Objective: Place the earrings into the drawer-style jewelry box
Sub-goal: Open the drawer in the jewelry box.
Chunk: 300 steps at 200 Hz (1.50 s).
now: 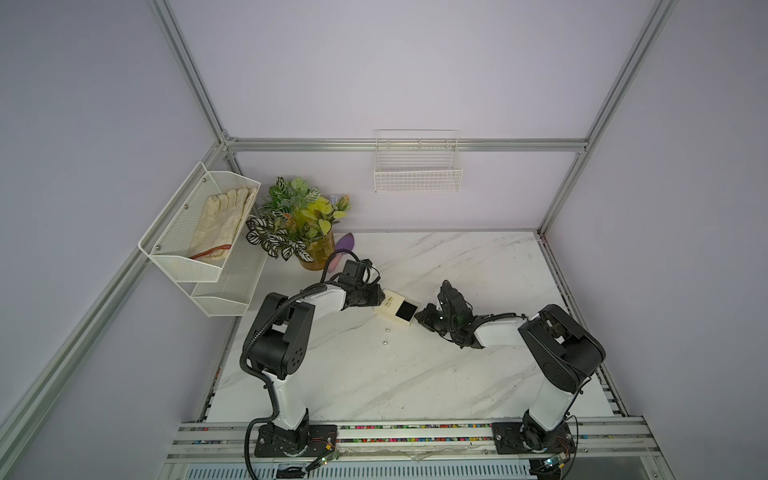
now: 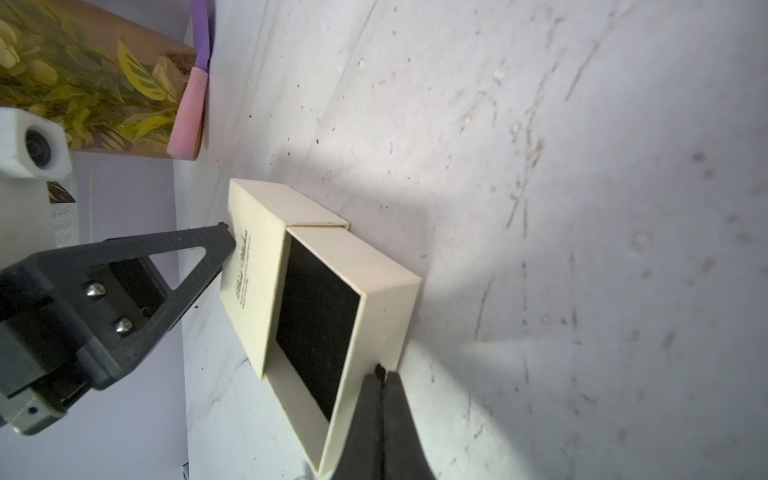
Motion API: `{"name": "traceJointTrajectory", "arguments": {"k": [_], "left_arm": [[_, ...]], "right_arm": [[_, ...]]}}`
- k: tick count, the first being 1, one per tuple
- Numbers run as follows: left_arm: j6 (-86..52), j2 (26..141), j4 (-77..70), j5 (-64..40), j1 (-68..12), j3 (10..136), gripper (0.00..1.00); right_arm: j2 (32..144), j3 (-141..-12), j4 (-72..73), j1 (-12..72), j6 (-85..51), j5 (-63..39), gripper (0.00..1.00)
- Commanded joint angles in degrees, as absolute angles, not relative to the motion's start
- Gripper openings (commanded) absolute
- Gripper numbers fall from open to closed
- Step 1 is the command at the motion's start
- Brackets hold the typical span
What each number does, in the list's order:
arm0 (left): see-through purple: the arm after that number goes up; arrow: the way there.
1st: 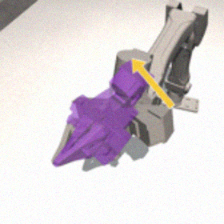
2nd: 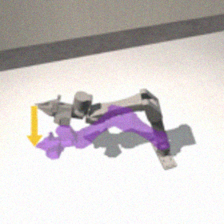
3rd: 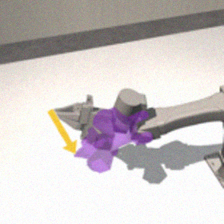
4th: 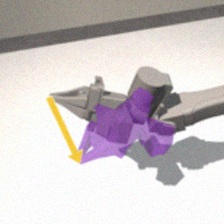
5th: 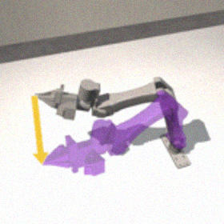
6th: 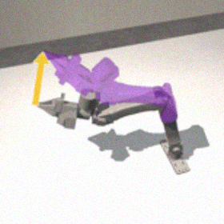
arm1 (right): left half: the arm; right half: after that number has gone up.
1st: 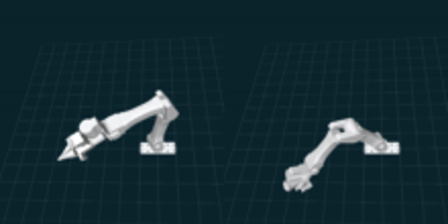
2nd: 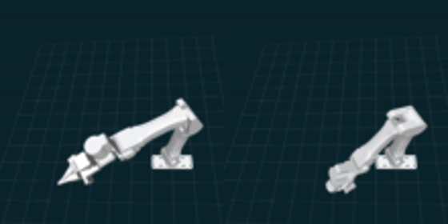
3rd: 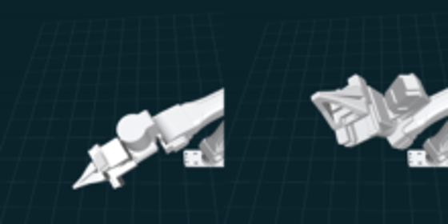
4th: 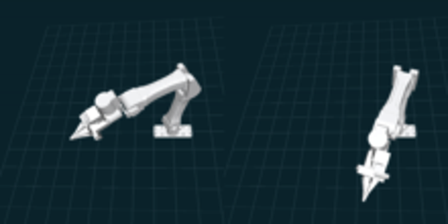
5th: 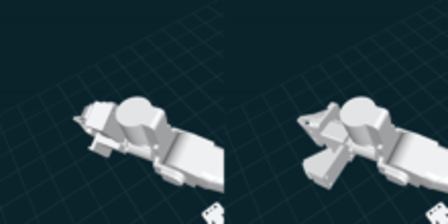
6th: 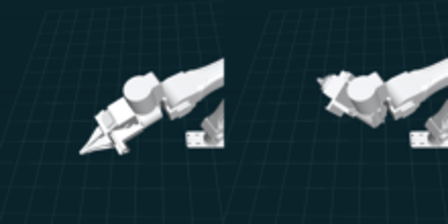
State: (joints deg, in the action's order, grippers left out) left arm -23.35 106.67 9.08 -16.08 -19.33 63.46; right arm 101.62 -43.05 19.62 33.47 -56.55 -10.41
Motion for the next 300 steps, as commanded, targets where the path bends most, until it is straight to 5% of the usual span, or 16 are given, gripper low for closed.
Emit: {"name": "traceJointTrajectory", "arguments": {"k": [1,186,221,300], "left_arm": [[-22.2,108.9,12.7,-11.7,-19.2,64.1,0.33],[-22.4,109.0,12.7,-11.9,-19.2,64.3,0.34],[-22.5,109.2,12.7,-12.5,-19.2,64.6,0.34],[-23.4,108.1,12.7,-14.8,-19.3,65.8,0.39]], "right_arm": [[99.5,-42.2,18.6,33.2,-56.9,-8.9,0.00],[98.2,-41.0,17.3,33.0,-56.3,-8.3,0.00],[97.0,-40.7,17.3,33.0,-56.0,-7.9,0.27],[86.7,-37.0,14.1,33.1,-49.2,-2.0,0.43]]}}
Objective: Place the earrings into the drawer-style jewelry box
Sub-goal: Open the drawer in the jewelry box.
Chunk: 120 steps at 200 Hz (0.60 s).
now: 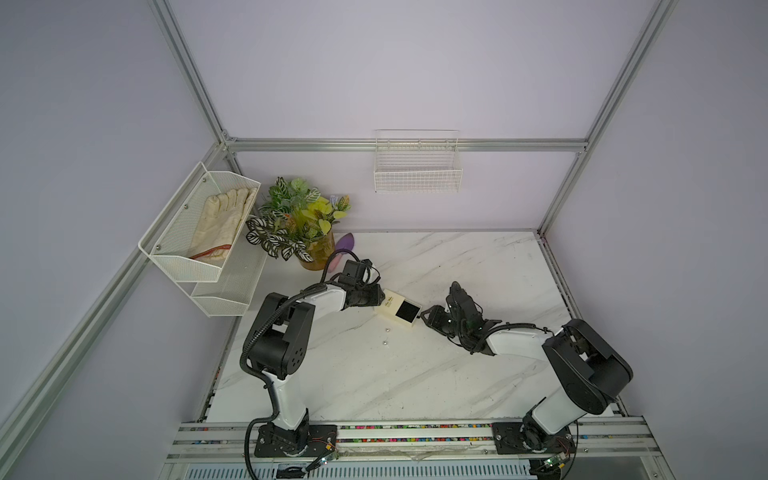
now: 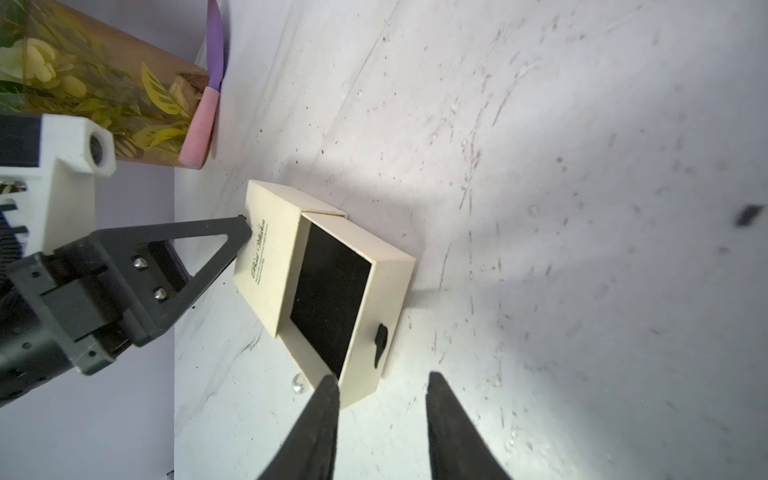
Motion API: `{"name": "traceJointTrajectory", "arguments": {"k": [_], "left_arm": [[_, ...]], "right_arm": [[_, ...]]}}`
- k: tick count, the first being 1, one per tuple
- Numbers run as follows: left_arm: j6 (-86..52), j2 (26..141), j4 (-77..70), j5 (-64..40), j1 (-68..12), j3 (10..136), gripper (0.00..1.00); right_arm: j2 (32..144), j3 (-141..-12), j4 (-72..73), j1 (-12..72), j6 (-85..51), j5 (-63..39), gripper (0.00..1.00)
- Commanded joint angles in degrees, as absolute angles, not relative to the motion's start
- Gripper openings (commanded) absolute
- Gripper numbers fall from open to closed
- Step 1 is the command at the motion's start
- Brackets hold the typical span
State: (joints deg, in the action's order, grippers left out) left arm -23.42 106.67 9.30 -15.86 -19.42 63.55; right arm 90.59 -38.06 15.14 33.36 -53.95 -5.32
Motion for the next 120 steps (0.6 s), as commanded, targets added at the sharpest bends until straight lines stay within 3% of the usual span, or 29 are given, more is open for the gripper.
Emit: {"name": "traceJointTrajectory", "arguments": {"k": [1,60,88,120], "left_arm": [[-23.5,108.0,12.7,-14.9,-19.3,65.8,0.39],[-24.0,102.7,15.1,-15.8,-19.3,69.6,0.66],[-23.9,96.6,16.4,-12.1,-19.2,69.2,0.78],[-25.4,88.9,16.3,-6.0,-18.6,64.7,0.83]], "right_arm": [[86.5,-37.0,14.2,33.2,-48.7,-2.1,0.43],[83.2,-39.4,13.2,40.4,-26.8,-0.4,0.47],[84.1,-39.8,13.6,44.7,-15.8,-1.9,0.58],[88.5,-43.0,8.8,47.9,-10.0,-4.2,0.61]]}}
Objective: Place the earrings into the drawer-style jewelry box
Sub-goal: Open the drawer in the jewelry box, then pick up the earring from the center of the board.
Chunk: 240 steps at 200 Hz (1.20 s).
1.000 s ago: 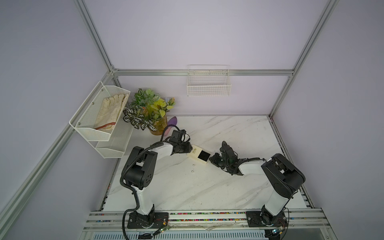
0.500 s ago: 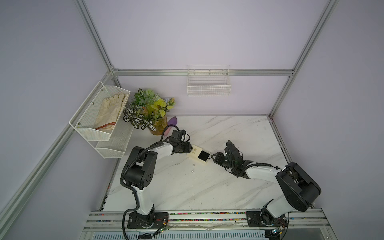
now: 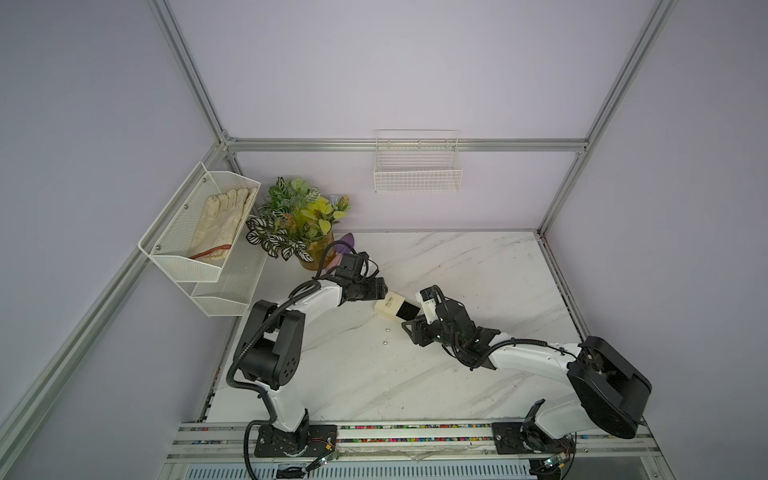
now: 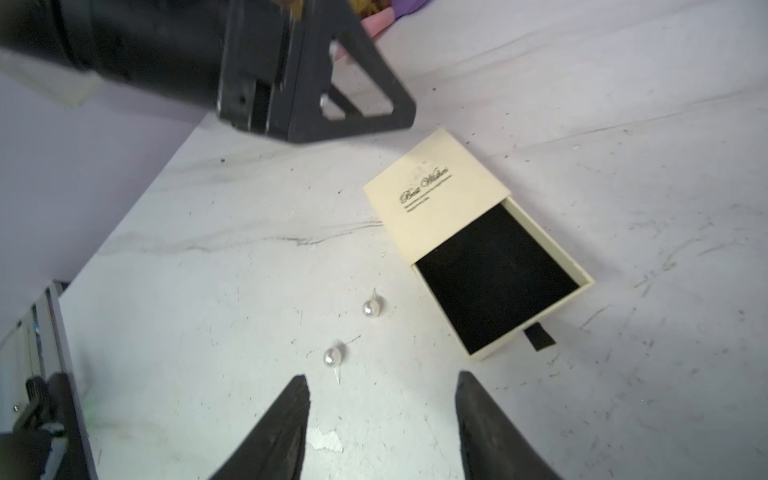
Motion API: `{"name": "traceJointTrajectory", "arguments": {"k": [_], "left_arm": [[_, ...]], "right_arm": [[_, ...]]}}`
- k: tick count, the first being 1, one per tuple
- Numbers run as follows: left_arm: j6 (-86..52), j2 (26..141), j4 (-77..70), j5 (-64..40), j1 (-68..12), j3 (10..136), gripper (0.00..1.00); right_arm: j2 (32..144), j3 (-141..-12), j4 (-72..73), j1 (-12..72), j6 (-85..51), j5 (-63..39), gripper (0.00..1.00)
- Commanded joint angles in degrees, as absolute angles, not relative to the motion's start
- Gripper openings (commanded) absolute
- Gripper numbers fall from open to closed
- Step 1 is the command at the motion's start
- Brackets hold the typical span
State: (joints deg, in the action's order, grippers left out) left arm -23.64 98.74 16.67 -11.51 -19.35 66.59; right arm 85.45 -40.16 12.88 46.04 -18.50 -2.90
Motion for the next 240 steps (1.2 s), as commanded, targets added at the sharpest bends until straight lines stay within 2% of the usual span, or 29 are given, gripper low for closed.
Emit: {"name": "traceJointTrajectory", "arguments": {"k": [1,35,78,113,200,240], "left_arm": [[-25.5,88.7,16.2,-5.8,-18.6,64.5,0.83],[-28.4,82.9,14.0,-0.9,-17.1,58.1,0.84],[-29.2,81.9,13.4,-1.4,-15.0,55.2,0.84],[-30.6,81.5,12.4,-0.8,-13.3,53.1,0.84],[-36.7,67.6,7.3,0.0,-2.4,41.0,0.85],[-37.8,64.4,6.1,-2.0,2.0,37.3,0.85]], "right_arm": [[88.6,-43.1,8.8,48.0,-9.9,-4.3,0.61],[94.1,-44.7,10.9,51.6,-9.6,-5.0,0.59],[100.1,-52.3,5.2,52.7,-14.2,-2.6,0.54],[103.6,-61.1,-9.1,52.7,-17.5,-2.3,0.50],[117.0,-92.6,-51.2,52.7,-14.0,-4.8,0.42],[123.4,-104.5,-62.4,52.9,-12.6,-2.7,0.39]]}}
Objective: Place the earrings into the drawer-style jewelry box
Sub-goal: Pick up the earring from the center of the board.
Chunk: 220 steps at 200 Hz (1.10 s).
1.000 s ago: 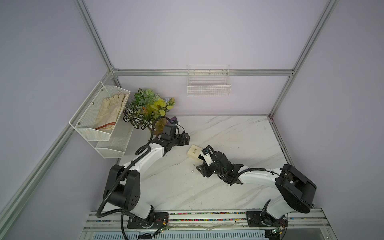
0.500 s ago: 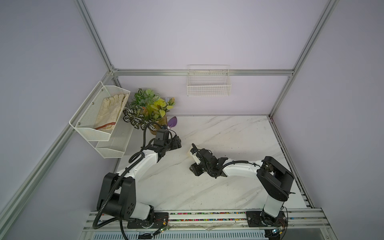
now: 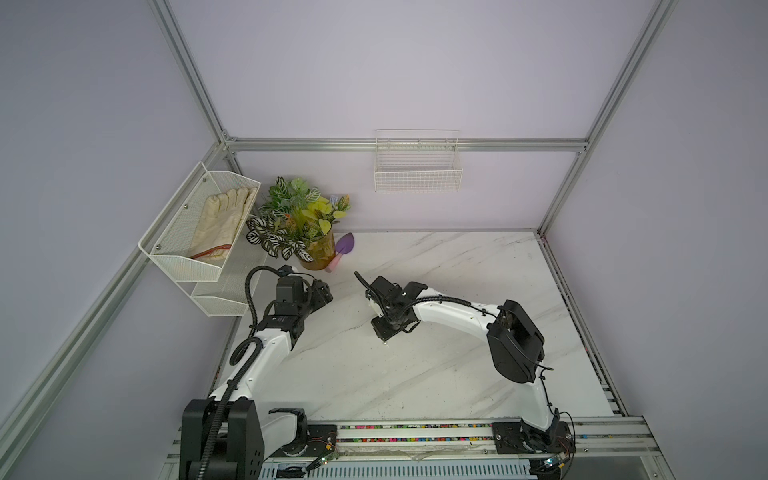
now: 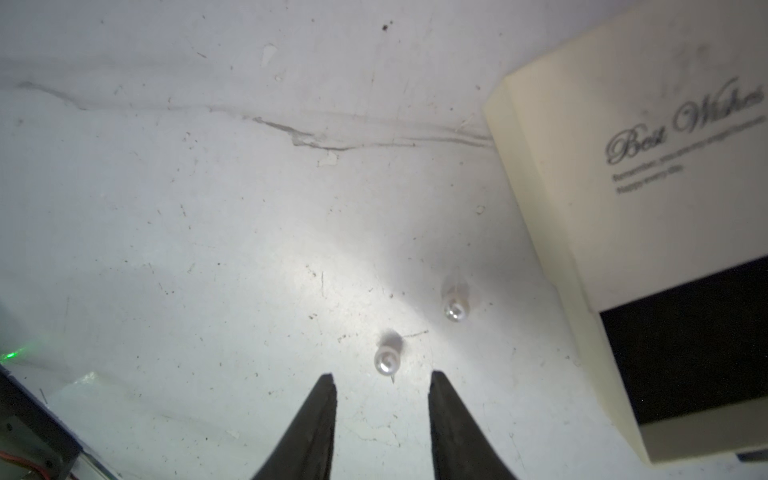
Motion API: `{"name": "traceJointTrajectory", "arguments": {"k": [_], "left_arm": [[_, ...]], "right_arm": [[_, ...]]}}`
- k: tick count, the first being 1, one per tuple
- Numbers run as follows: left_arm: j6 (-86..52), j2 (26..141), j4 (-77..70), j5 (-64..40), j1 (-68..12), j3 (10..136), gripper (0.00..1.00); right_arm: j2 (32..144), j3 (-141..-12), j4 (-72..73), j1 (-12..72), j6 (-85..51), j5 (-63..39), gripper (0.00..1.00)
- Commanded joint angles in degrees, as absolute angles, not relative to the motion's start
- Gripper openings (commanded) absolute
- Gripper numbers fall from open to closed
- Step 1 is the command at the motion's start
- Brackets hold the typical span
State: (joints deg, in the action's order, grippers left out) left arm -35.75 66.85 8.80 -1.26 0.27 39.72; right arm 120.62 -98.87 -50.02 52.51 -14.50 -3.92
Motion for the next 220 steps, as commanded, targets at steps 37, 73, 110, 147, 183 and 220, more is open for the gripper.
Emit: {"name": "traceJointTrajectory", "arguments": {"k": [37,73,110,147,183,220], "left_arm": [[-38.6,62.9,5.6,-2.0,4.2,34.8,0.85],[-38.9,62.3,4.9,-4.1,6.9,33.4,0.85],[-38.8,63.2,4.4,-4.9,7.4,33.2,0.85],[-38.8,63.7,3.8,-5.1,7.7,32.7,0.85],[-38.6,64.3,3.2,-5.4,8.0,32.7,0.85],[-38.4,65.2,2.7,-6.0,8.3,33.0,0.85]], "right_arm": [[128.3,-111.5,-67.8,53.8,-12.2,-1.6,0.39],[132.4,-117.3,-71.3,54.7,-12.0,-1.8,0.40],[136.8,-123.1,-75.8,55.4,-11.4,-0.8,0.40],[139.2,-126.2,-78.3,55.4,-11.1,0.0,0.40],[141.1,-129.0,-79.3,55.4,-10.8,-0.2,0.38],[142.5,-130.3,-80.1,55.4,-10.7,0.0,0.37]]}}
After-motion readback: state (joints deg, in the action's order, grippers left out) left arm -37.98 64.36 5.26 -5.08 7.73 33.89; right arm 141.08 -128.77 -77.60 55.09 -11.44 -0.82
